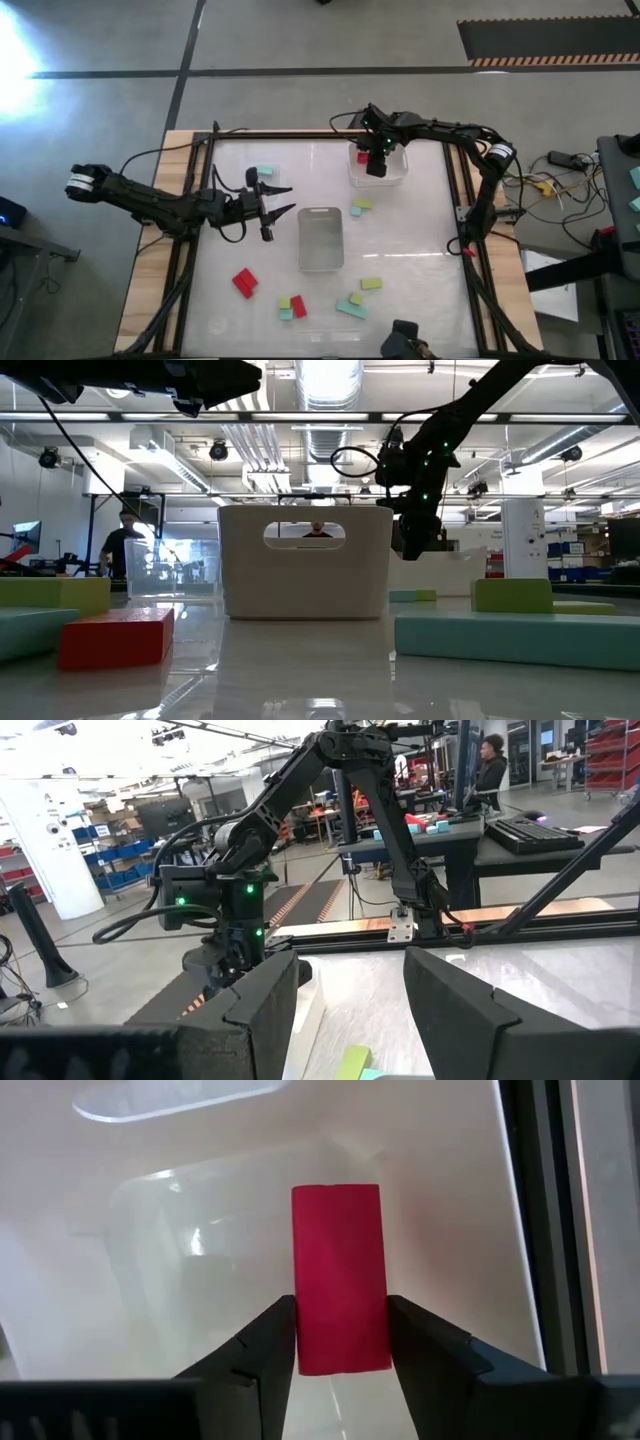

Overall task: Sort & place blocks by color
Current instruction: Put the red block into the white bin

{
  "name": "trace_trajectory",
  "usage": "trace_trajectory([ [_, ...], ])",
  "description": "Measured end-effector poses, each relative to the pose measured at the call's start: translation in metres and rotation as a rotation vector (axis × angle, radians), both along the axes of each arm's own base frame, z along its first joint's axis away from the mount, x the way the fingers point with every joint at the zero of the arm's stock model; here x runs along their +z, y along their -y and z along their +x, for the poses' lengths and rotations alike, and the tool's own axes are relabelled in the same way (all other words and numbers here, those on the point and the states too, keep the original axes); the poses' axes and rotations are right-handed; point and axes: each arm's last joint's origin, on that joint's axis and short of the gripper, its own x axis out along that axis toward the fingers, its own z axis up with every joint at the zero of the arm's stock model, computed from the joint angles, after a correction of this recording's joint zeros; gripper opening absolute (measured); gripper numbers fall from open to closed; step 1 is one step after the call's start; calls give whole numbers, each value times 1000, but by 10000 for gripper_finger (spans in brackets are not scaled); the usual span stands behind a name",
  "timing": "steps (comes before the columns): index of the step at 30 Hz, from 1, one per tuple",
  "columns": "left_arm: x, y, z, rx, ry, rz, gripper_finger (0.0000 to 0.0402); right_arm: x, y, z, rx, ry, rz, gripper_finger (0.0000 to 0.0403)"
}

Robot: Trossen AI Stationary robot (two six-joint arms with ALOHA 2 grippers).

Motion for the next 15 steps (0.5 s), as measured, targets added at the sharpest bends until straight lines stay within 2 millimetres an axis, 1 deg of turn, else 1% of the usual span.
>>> trace_trajectory([
  [15, 0, 0, 0, 0, 0, 0, 168, 0, 0, 0, 1, -1, -3, 139],
])
